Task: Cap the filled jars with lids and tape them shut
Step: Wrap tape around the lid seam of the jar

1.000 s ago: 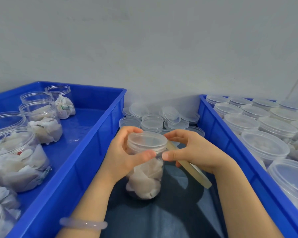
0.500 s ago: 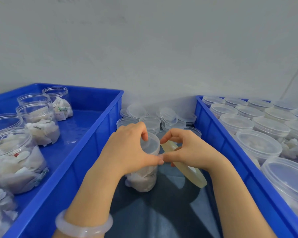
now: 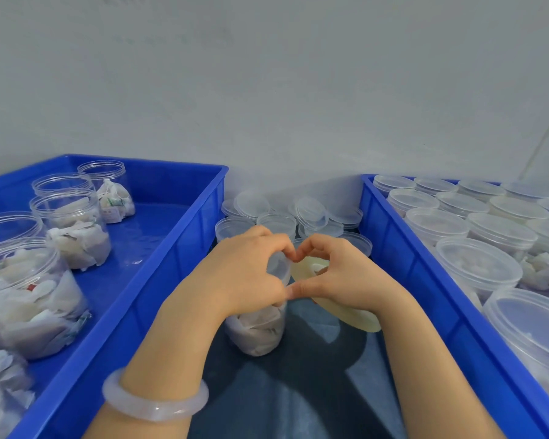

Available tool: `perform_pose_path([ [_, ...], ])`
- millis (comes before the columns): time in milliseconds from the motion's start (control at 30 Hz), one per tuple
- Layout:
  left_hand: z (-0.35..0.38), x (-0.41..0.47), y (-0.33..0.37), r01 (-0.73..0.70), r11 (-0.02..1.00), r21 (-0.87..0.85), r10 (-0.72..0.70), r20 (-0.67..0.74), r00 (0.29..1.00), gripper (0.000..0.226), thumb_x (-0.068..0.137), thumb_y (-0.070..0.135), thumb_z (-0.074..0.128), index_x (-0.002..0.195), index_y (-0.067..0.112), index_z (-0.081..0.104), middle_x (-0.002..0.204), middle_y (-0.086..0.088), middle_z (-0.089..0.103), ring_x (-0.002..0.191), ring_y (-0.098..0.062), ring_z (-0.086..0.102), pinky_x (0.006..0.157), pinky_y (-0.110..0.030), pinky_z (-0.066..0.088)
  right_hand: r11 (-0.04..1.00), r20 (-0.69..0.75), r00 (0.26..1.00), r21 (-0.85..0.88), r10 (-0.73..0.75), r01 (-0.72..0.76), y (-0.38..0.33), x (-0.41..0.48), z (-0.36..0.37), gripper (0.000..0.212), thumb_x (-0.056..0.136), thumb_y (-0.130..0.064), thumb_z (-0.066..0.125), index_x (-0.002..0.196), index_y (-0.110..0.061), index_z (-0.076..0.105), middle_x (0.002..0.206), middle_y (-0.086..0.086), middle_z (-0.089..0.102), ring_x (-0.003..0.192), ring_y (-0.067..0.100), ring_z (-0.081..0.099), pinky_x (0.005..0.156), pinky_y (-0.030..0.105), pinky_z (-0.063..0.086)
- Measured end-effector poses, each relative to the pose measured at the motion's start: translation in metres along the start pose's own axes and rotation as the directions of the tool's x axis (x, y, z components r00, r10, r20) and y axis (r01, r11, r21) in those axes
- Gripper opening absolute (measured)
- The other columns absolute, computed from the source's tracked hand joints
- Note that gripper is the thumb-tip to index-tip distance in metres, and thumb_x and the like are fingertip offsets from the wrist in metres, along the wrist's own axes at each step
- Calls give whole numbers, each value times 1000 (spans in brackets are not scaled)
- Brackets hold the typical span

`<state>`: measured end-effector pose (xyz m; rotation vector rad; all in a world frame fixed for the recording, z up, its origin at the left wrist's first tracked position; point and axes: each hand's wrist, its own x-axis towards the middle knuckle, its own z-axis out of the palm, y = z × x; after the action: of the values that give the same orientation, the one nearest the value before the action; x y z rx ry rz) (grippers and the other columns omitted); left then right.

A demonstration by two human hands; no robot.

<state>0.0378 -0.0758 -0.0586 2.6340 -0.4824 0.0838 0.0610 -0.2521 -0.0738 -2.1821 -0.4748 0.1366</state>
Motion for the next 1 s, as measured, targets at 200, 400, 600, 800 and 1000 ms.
perform_pose_path([
  [200,12,-2,2,-28,987,161,42,-84,996,35,75,49,63,106,42,48,114,14,44,92,-10,43,79,-29,32,998,76,997,62,7,-12,-1,-9,-1,34,67,-22,83,87,-29,56,114,-16,62,67,-10,60,79,30,52],
  [400,9,-3,-7,-65,997,41,70,-119,990,25,78,39,68,98,43,53,114,19,49,88,-4,44,69,-23,34,988,-75,996,143,-49,59,-5,-18,6,26,69,-15,83,66,-31,62,116,3,67,83,5,66,89,30,51],
  [600,15,-5,-7,-90,992,85,106,-205,973,28,72,41,66,98,41,55,112,20,53,93,-6,45,77,-29,35,998,-65,996,-31,-55,53,-1,-28,13,22,83,-18,71,67,-33,66,66,-15,65,118,-23,39,92,14,41],
  [800,10,-2,-8,-77,992,99,92,-158,983,26,76,50,66,97,43,52,112,19,50,100,-10,47,78,-30,42,990,-168,981,-123,-92,72,4,-34,21,13,87,-22,65,84,-33,71,103,0,70,119,-13,47,83,15,40],
  [1000,20,6,14,-2,969,246,48,-184,982,10,81,35,52,84,33,44,94,6,45,86,-21,49,72,-34,28,950,-299,930,-285,-216,129,6,-37,42,12,90,-6,52,83,-8,61,81,-7,58,77,18,53,71,40,45],
])
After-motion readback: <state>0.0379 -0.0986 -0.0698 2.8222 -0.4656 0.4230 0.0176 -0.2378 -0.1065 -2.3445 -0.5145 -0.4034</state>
